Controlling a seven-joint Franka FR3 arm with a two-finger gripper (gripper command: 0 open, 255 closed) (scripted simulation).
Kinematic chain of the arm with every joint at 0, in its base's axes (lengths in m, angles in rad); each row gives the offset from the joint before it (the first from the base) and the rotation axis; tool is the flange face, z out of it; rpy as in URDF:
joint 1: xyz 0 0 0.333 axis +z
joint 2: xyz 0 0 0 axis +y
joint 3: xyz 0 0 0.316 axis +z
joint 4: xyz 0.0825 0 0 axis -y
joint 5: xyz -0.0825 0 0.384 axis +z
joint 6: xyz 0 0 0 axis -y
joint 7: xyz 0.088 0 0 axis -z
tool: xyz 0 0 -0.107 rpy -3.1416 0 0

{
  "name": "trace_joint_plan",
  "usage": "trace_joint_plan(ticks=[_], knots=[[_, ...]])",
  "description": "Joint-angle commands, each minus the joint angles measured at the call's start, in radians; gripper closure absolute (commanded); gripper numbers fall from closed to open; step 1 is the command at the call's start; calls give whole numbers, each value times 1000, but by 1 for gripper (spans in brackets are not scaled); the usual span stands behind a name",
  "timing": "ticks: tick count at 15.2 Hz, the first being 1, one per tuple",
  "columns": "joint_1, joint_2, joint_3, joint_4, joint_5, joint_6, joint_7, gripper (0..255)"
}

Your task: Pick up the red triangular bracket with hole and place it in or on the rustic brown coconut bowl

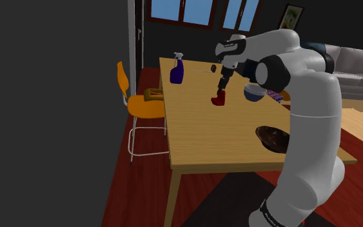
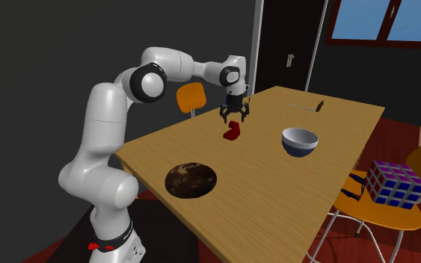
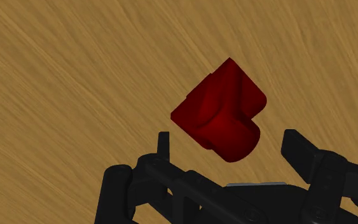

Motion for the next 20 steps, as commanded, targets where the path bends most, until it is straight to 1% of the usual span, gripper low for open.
trace_joint_plan(ticks=[1, 4, 11, 12, 20], knots=[[0, 10, 3, -14, 5, 23, -3, 0], [1, 17, 5, -38, 10, 54, -6, 0], [1, 17, 6, -38, 10, 54, -6, 0], [1, 17, 6, -38, 10, 54, -6, 255], [1, 18, 6, -38, 10, 54, -6, 255]])
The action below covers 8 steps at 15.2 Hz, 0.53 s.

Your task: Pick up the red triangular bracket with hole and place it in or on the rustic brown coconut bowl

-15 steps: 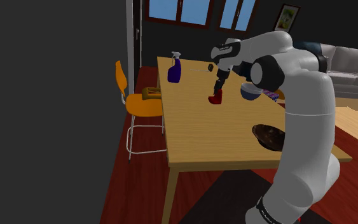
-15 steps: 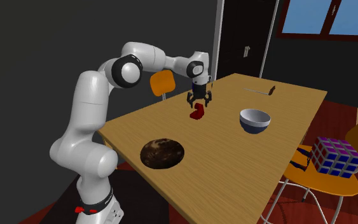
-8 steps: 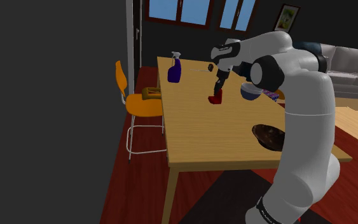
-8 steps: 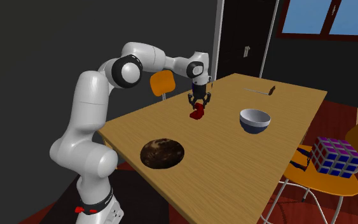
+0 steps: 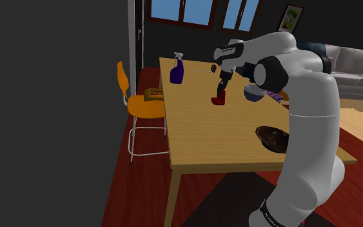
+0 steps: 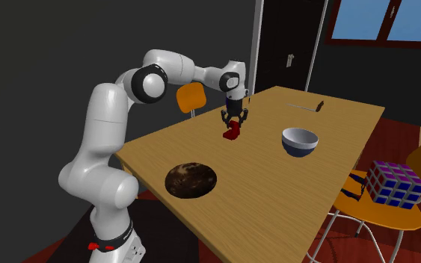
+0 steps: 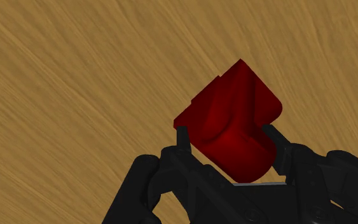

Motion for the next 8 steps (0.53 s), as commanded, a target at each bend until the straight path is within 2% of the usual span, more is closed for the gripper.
trace_joint_plan(ticks=[1, 8], knots=[[0, 0, 0, 0, 0, 0, 0, 255], [-6, -12, -6, 78, -9, -88, 9, 255]])
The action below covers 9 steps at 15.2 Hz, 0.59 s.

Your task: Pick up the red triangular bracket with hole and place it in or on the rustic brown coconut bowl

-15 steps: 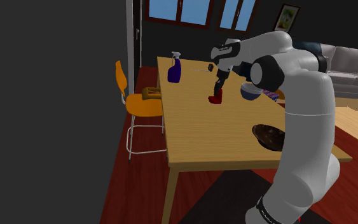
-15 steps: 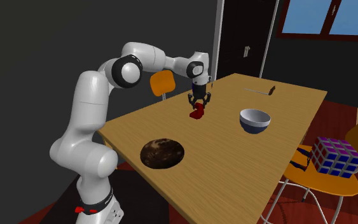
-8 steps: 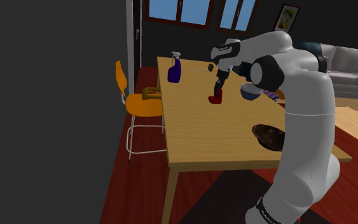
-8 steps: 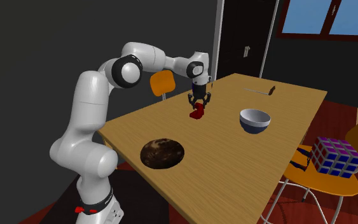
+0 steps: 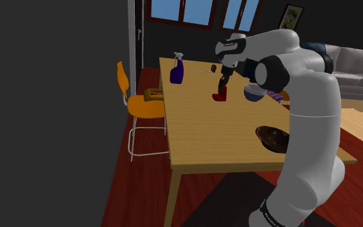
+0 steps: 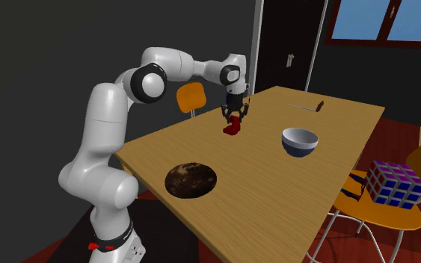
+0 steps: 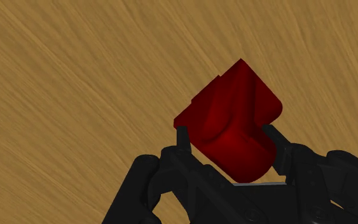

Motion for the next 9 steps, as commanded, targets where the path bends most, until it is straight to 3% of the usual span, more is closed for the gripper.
trace_joint_plan(ticks=[1, 9], knots=[[-2, -2, -1, 28, -2, -30, 4, 255], [-19, 3, -4, 145, -3, -140, 11, 255]])
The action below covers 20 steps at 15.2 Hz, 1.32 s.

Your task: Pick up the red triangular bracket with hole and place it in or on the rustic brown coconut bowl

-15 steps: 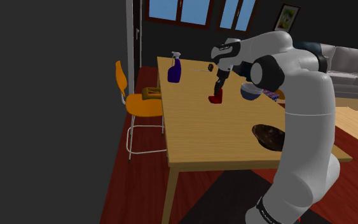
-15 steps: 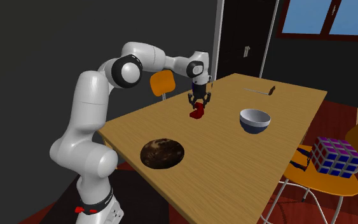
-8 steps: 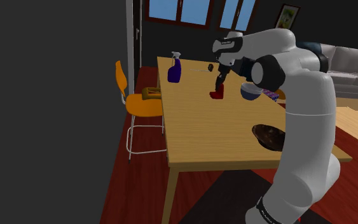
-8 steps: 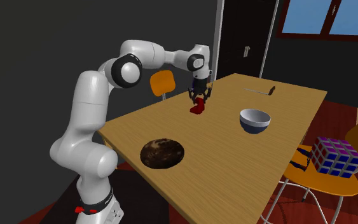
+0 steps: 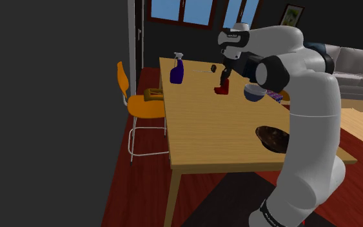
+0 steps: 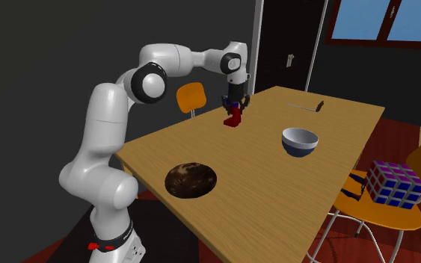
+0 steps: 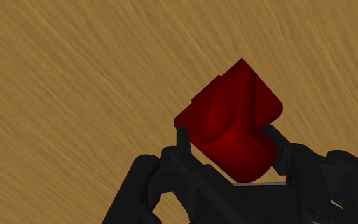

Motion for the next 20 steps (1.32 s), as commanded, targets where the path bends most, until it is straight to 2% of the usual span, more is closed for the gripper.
trace_joint_plan(ticks=[1, 7, 10, 13, 16, 20], knots=[[-4, 2, 0, 31, 0, -29, 3, 255], [-25, 22, 0, 141, 8, -118, 7, 255], [39, -142, -24, -91, -59, -39, 6, 255], [82, -290, -38, -274, -131, 13, 20, 255], [105, -431, -40, -427, -205, 46, 43, 255], [107, -612, -28, -600, -299, 63, 79, 255]])
